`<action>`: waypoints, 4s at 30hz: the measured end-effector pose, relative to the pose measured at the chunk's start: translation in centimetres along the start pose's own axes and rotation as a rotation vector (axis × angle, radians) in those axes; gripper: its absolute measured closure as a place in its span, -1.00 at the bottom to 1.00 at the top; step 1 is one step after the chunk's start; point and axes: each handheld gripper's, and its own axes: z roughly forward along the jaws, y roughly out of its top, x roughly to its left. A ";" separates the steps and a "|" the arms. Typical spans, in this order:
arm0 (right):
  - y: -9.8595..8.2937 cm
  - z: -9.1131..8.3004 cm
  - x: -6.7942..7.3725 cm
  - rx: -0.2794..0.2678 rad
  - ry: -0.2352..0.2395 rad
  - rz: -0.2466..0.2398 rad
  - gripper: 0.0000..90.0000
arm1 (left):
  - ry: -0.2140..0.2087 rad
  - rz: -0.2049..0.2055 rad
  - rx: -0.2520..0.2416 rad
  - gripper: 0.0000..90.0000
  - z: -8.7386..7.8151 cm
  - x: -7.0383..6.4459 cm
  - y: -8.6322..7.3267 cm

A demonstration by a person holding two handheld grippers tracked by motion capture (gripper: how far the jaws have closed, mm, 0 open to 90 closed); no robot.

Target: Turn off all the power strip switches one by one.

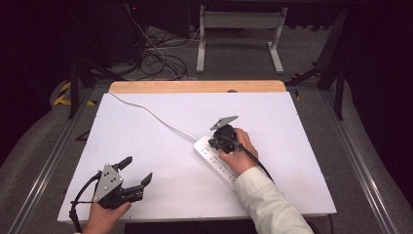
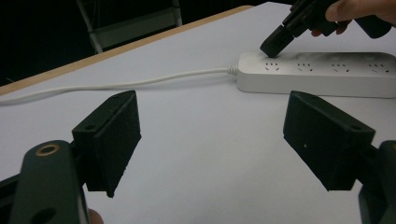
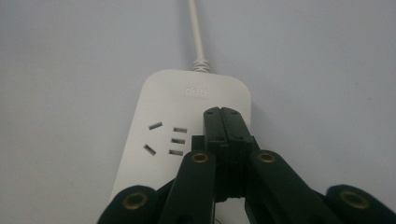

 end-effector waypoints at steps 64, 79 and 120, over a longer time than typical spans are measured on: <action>-1.6 -11.3 0.3 -0.431 0.116 -0.087 -0.76 | 0.027 -0.022 -0.016 -0.58 -0.4 0.7 0.1; -7.1 -12.9 -0.9 -0.415 0.114 -0.034 -0.84 | 0.026 -0.011 -0.012 -0.59 -0.5 0.7 0.1; -18.1 -10.3 -1.6 -0.275 0.059 0.083 -0.85 | 0.015 -0.029 0.061 -0.62 -0.6 2.0 -1.6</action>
